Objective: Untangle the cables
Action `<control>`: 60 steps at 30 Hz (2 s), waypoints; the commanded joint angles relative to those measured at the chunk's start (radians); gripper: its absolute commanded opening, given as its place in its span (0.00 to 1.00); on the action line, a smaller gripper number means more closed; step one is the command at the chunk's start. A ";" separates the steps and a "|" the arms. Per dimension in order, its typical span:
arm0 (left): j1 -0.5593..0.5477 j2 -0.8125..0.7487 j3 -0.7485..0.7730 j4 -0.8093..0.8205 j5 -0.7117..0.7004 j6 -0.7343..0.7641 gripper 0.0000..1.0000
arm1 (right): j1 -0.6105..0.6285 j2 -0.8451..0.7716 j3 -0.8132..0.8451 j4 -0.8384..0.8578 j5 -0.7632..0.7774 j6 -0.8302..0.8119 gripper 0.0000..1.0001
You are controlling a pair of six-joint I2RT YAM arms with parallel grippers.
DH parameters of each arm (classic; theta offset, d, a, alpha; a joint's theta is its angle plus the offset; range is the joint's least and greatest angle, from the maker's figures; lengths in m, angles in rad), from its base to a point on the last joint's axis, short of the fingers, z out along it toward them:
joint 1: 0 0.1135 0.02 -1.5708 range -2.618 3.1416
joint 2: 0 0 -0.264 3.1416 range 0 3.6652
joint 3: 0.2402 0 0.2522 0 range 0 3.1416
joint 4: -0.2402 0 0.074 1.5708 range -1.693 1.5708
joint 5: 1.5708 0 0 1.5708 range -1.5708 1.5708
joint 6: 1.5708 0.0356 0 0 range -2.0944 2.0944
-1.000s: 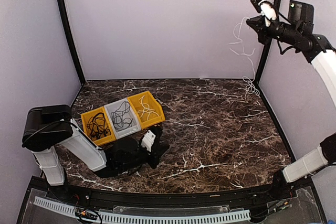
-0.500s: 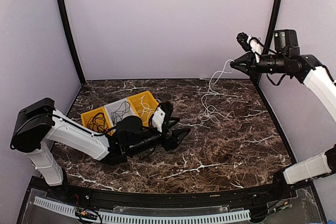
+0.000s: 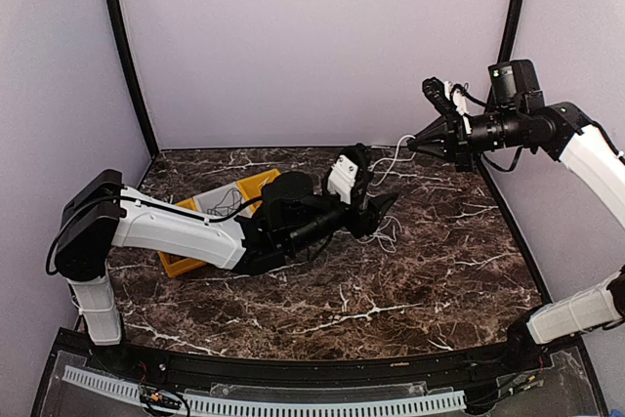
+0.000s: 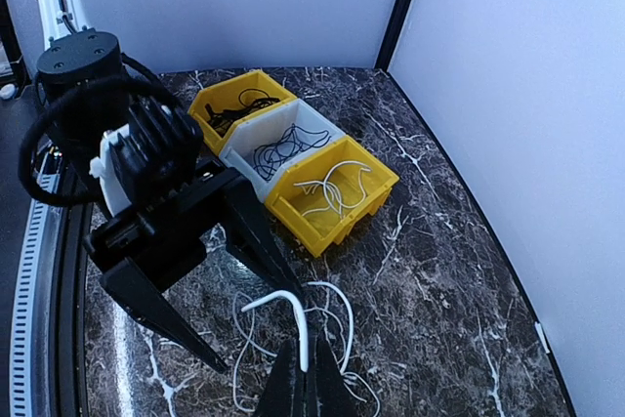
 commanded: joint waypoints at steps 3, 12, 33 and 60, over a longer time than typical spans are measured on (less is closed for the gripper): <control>0.027 0.017 0.023 -0.025 0.049 -0.012 0.55 | 0.016 -0.005 0.023 -0.027 -0.062 -0.019 0.00; 0.069 0.011 -0.014 0.039 0.080 -0.045 0.07 | 0.024 0.005 0.017 -0.049 -0.079 -0.042 0.01; 0.083 -0.106 -0.021 -0.166 0.035 -0.016 0.14 | 0.029 0.023 0.013 -0.037 -0.074 -0.029 0.00; 0.131 -0.004 0.120 -0.218 0.415 0.048 0.00 | 0.033 0.049 -0.013 0.015 -0.061 -0.002 0.00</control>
